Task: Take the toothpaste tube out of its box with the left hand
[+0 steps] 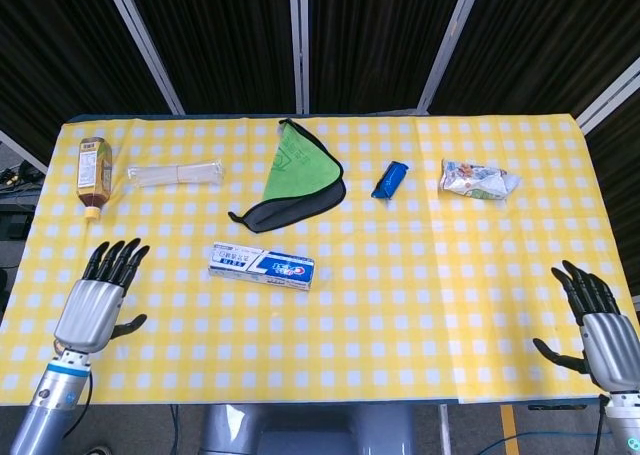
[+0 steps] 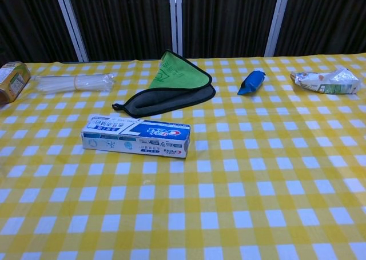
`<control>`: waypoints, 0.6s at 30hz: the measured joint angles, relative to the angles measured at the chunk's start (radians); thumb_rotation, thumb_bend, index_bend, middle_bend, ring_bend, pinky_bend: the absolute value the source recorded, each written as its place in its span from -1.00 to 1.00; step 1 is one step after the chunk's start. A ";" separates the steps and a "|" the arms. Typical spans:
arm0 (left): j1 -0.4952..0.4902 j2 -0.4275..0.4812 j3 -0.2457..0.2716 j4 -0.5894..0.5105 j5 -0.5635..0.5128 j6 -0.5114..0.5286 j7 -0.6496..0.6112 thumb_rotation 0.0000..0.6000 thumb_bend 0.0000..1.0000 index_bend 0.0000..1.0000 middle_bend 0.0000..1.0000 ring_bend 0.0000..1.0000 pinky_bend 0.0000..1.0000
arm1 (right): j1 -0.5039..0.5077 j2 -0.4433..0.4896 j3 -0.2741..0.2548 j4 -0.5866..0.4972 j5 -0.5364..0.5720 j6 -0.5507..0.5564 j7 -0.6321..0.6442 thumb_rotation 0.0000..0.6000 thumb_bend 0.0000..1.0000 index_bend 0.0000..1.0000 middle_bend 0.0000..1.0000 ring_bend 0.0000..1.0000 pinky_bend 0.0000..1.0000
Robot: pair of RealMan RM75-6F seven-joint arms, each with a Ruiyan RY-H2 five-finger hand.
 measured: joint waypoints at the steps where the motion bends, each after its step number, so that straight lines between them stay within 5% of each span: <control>1: -0.014 0.001 -0.008 -0.009 -0.013 -0.022 0.009 1.00 -1.00 -1.00 -1.00 -1.00 -0.95 | 0.000 0.002 0.000 0.000 0.000 -0.001 0.006 1.00 -0.84 -1.00 -1.00 -1.00 -1.00; 10: -0.202 -0.014 -0.113 -0.085 -0.305 -0.249 0.178 1.00 -1.00 -0.91 -1.00 -1.00 -0.83 | 0.003 0.018 -0.001 0.001 0.005 -0.013 0.059 1.00 -0.84 -1.00 -1.00 -1.00 -1.00; 18: -0.419 -0.121 -0.175 -0.040 -0.643 -0.355 0.378 1.00 -1.00 -0.89 -1.00 -1.00 -0.80 | 0.005 0.042 0.008 0.009 0.027 -0.020 0.138 1.00 -0.84 -1.00 -1.00 -1.00 -1.00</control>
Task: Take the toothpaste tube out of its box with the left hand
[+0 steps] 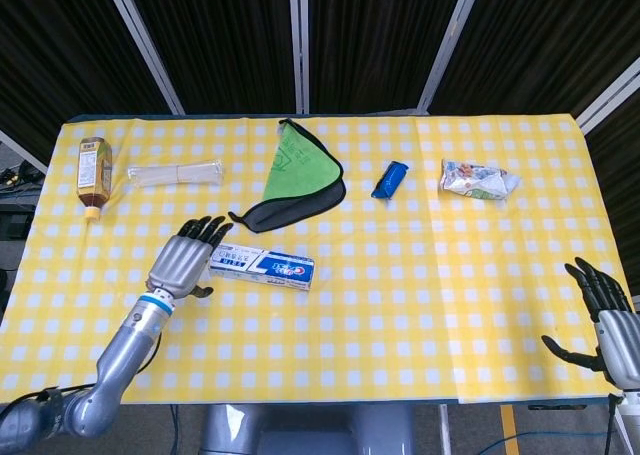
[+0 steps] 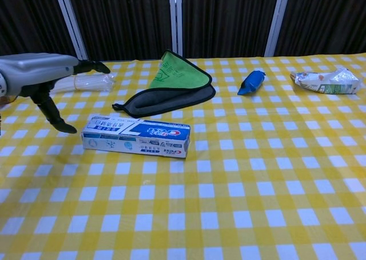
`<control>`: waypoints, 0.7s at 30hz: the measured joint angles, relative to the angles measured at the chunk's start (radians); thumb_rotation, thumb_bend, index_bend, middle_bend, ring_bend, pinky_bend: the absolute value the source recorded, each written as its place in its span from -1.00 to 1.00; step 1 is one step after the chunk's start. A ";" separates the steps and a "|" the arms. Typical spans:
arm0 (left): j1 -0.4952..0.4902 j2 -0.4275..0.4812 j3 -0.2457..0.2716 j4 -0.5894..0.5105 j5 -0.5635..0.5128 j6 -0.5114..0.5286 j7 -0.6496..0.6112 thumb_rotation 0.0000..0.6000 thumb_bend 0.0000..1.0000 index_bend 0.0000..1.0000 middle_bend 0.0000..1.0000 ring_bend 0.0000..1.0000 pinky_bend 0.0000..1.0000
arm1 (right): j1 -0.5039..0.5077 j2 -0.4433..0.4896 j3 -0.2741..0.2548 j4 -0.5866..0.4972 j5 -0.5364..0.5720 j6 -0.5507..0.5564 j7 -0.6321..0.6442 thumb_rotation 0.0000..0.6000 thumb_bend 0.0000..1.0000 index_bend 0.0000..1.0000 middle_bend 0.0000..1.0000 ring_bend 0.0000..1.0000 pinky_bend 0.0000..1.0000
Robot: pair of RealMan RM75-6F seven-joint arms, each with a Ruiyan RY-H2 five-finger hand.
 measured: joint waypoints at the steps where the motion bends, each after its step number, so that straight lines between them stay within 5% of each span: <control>1: -0.036 -0.023 -0.004 0.015 -0.048 -0.006 0.033 1.00 -1.00 -0.89 -1.00 -1.00 -0.80 | 0.001 0.003 0.002 0.003 0.005 -0.002 0.012 1.00 -0.84 -1.00 -1.00 -1.00 -1.00; 9: -0.248 -0.174 -0.014 0.133 -0.319 -0.018 0.187 1.00 -1.00 -0.86 -1.00 -0.99 -0.77 | 0.004 0.025 0.017 0.025 0.036 -0.018 0.092 1.00 -0.84 -1.00 -1.00 -1.00 -1.00; 21: -0.400 -0.328 0.004 0.295 -0.474 0.005 0.241 1.00 -1.00 -0.78 -1.00 -0.93 -0.70 | 0.001 0.045 0.031 0.043 0.057 -0.024 0.165 1.00 -0.84 -1.00 -1.00 -1.00 -1.00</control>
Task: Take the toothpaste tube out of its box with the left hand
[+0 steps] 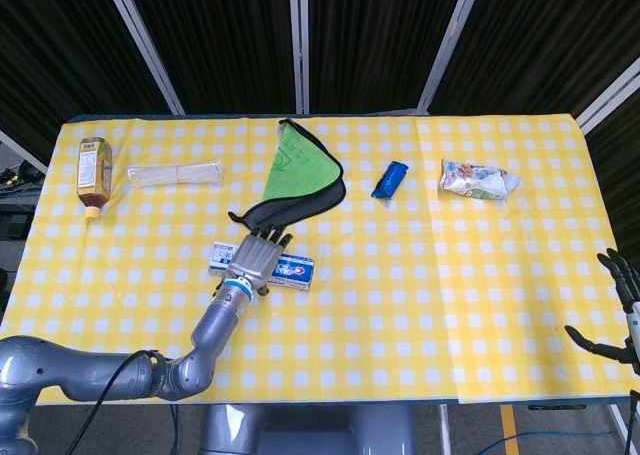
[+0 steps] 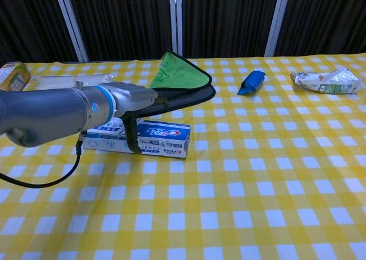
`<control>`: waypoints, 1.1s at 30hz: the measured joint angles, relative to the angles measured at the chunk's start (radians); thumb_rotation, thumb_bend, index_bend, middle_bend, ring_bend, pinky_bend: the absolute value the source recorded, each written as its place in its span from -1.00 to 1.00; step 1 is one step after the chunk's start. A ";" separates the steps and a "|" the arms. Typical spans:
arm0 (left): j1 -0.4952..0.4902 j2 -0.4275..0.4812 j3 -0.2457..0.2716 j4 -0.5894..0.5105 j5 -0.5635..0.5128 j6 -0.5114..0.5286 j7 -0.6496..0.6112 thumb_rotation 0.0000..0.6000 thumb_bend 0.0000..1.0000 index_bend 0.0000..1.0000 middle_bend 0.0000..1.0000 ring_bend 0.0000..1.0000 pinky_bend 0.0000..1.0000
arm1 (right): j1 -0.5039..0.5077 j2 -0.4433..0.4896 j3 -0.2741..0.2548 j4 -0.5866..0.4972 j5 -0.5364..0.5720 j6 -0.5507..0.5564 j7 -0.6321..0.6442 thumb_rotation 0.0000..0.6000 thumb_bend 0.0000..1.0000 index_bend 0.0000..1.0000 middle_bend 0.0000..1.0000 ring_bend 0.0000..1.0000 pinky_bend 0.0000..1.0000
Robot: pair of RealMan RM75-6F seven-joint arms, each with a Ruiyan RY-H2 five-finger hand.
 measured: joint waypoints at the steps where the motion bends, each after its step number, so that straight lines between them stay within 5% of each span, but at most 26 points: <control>1: -0.011 -0.010 0.003 0.014 -0.009 0.000 0.002 1.00 -0.99 -0.76 -1.00 -0.89 -0.66 | 0.000 0.001 0.001 0.001 0.002 0.000 0.004 1.00 -0.84 -1.00 -1.00 -1.00 -1.00; 9: -0.048 -0.059 0.042 0.059 -0.021 0.025 0.016 1.00 -0.94 -0.38 -0.68 -0.58 -0.39 | -0.001 0.008 0.010 0.010 0.015 -0.005 0.030 1.00 -0.84 -1.00 -1.00 -1.00 -1.00; 16: -0.042 -0.081 0.074 0.070 0.058 0.066 -0.008 1.00 -0.36 0.05 -0.34 -0.29 -0.17 | -0.003 0.008 0.010 0.006 0.008 0.000 0.026 1.00 -0.84 -1.00 -1.00 -1.00 -1.00; 24: -0.018 -0.083 0.113 0.075 0.181 0.112 -0.048 1.00 -0.10 0.20 -0.24 -0.20 -0.11 | -0.003 0.006 0.009 0.002 0.005 -0.001 0.017 1.00 -0.84 -1.00 -1.00 -1.00 -1.00; 33: -0.014 -0.055 0.145 0.057 0.298 0.139 -0.041 1.00 -0.09 0.21 -0.23 -0.20 -0.11 | -0.005 0.007 0.010 -0.002 0.002 0.002 0.013 1.00 -0.84 -1.00 -1.00 -1.00 -1.00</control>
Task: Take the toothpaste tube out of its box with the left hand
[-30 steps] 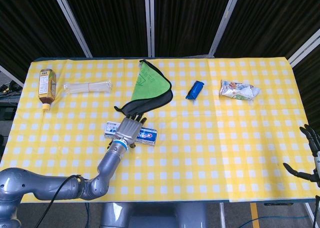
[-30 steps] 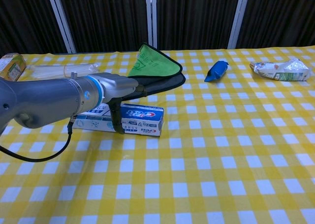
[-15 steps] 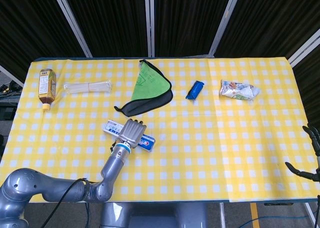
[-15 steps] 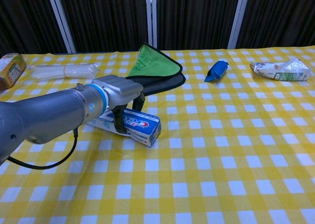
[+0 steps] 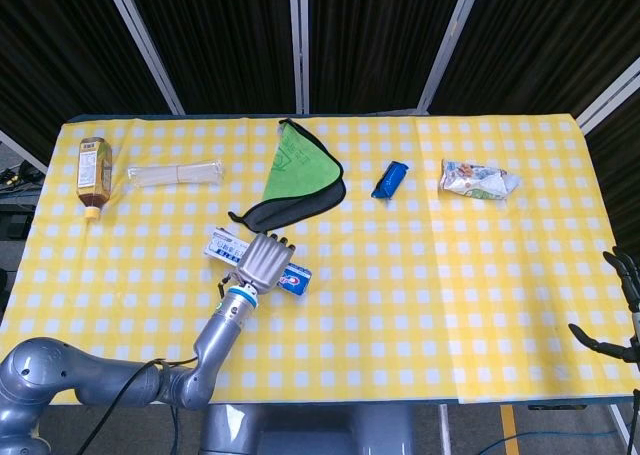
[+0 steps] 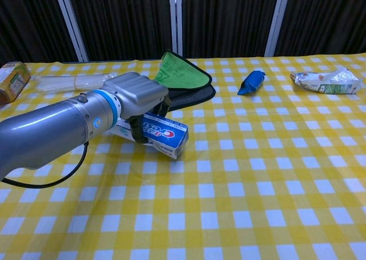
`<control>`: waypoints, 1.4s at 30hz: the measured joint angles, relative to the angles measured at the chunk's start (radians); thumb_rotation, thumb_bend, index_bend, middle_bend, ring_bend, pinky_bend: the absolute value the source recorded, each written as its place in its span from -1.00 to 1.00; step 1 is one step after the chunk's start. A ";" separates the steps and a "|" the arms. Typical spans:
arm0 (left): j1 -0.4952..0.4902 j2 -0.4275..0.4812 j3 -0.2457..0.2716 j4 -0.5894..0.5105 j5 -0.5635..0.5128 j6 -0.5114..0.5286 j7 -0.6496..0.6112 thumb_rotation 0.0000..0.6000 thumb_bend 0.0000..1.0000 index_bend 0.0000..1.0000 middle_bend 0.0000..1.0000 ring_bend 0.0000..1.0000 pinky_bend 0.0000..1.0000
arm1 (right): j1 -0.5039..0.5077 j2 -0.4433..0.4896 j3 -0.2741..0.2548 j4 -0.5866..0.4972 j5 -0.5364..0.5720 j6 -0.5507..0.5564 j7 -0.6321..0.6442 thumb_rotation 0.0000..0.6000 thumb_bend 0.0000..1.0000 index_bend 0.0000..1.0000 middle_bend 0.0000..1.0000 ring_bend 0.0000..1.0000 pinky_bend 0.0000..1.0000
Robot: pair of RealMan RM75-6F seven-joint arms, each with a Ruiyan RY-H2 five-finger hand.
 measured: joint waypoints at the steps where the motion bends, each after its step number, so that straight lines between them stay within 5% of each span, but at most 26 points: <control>1: -0.001 0.011 0.000 -0.011 0.017 0.006 0.002 1.00 -0.09 0.21 -0.23 -0.20 -0.11 | 0.000 0.000 0.000 -0.001 -0.001 0.000 -0.002 1.00 -0.84 -1.00 -1.00 -1.00 -1.00; 11: -0.009 0.095 -0.096 -0.132 0.083 0.050 -0.049 1.00 -0.09 0.21 -0.23 -0.20 -0.11 | -0.002 0.002 0.001 -0.006 -0.001 0.004 -0.005 1.00 -0.84 -1.00 -1.00 -1.00 -1.00; 18: 0.006 0.110 -0.232 -0.203 0.113 0.085 -0.246 1.00 -0.09 0.20 -0.23 -0.20 -0.11 | -0.005 0.003 0.004 -0.007 0.003 0.008 -0.007 1.00 -0.84 -1.00 -1.00 -1.00 -1.00; 25: 0.035 0.065 -0.315 -0.218 0.153 0.143 -0.450 1.00 -0.10 0.14 -0.25 -0.20 -0.13 | -0.004 0.001 0.004 -0.007 0.004 0.004 -0.016 1.00 -0.84 -1.00 -1.00 -1.00 -1.00; 32: 0.068 0.000 -0.354 -0.188 0.234 0.198 -0.608 1.00 -0.10 0.10 -0.27 -0.22 -0.15 | -0.002 -0.004 0.003 -0.010 0.002 0.001 -0.029 1.00 -0.84 -1.00 -1.00 -1.00 -1.00; 42: 0.082 0.008 -0.383 -0.210 0.288 0.208 -0.644 1.00 -0.10 0.10 -0.28 -0.23 -0.15 | -0.001 -0.004 0.002 -0.014 0.002 -0.002 -0.034 1.00 -0.84 -1.00 -1.00 -1.00 -1.00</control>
